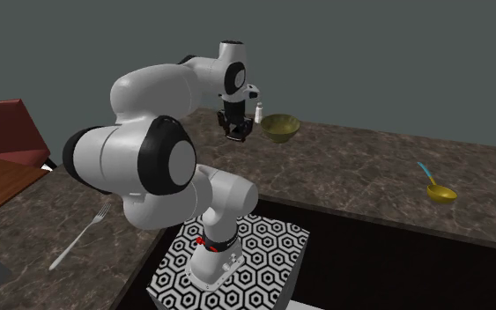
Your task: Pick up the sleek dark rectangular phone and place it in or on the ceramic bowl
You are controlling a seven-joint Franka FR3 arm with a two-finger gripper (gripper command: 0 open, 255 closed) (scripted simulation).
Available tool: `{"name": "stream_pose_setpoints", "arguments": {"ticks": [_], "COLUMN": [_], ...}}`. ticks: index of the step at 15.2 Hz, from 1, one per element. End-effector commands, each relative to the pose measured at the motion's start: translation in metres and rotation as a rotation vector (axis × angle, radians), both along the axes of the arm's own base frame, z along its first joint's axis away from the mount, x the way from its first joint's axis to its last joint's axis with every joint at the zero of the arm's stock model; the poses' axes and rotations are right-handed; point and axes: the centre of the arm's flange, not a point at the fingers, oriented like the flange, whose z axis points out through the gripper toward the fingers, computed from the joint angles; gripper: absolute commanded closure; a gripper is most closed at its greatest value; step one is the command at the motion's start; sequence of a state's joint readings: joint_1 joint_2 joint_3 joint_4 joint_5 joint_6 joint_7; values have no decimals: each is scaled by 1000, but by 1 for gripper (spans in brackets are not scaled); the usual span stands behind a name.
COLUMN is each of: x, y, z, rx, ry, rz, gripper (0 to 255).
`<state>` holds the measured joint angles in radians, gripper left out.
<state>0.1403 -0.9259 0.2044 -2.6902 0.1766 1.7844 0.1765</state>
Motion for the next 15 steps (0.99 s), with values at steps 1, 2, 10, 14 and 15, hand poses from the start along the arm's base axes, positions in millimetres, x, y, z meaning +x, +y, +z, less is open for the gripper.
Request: {"name": "stream_pose_setpoints", "arguments": {"ticks": [1, 2, 10, 14, 15], "x": [0, 0, 90, 142, 155], "y": [0, 0, -20, -31, -34], "z": [11, 16, 23, 24, 24], "rx": [0, 0, 0, 0, 0], "ry": [0, 0, 0, 0, 0], "rz": [0, 0, 0, 0, 0], "gripper": [255, 255, 255, 255, 255]}}
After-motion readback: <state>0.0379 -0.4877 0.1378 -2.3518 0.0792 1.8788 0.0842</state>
